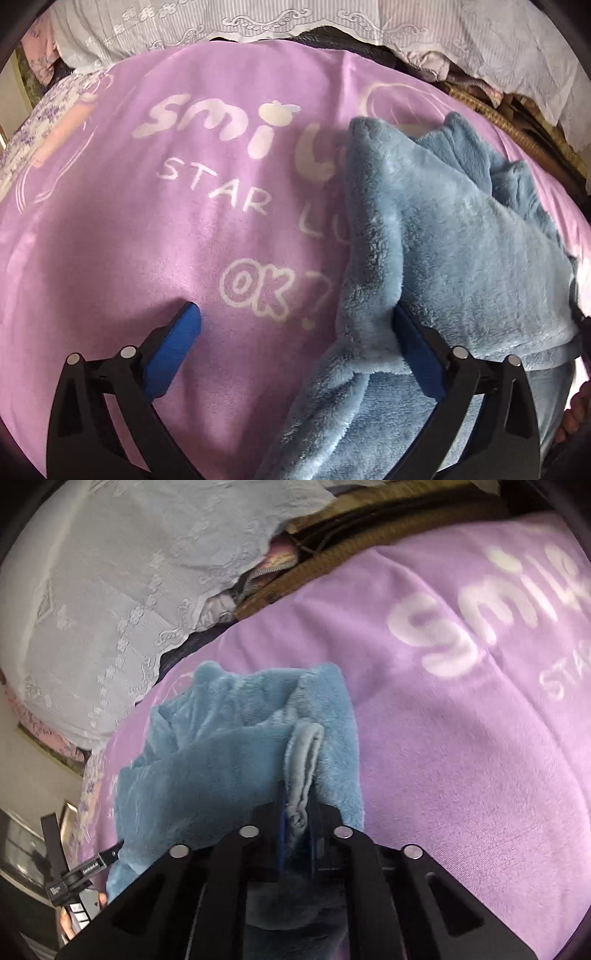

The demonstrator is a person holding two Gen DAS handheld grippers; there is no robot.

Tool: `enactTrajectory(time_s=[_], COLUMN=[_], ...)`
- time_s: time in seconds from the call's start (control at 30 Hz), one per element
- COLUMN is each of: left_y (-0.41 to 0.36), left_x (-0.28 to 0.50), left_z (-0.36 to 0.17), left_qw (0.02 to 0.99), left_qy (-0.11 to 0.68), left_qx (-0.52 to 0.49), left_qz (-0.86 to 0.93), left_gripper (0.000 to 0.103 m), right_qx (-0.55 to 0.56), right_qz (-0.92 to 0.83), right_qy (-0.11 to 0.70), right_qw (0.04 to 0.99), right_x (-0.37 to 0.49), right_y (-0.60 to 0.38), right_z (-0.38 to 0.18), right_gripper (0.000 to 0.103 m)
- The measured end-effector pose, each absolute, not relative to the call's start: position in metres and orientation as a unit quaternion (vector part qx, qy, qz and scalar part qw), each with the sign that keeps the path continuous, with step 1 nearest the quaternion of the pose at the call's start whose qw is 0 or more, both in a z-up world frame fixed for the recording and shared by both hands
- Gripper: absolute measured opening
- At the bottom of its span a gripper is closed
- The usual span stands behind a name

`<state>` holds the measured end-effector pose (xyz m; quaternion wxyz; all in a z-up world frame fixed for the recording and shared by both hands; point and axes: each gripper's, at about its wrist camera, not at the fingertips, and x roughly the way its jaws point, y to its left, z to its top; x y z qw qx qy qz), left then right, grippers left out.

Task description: Fold small clothes

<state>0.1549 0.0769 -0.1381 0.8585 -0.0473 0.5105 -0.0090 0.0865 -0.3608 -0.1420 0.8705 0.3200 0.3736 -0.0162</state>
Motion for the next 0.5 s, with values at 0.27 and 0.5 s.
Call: enactTrajectory(time_s=[0.27,0.5], left_y=[0.064,0.005], left_x=[0.145,0.175], left_z=[-0.075,-0.087], left_qw=[0.884,0.868], left_qy=[0.458,0.475], left_qx=[-0.057,-0.044], left_qz=[-0.07,-0.134], left_gripper=[0.096,0.096], right_qx=[0.311,0.287], right_qz=[0.023,0.049], right_qy=[0.307,0.375], right_qw=[0.899,0.88], right_x=[0.071,0.128], right_y=[-0.352,-0.327], right_z=[-0.079,-0.111], right_gripper=[0.015,0.015])
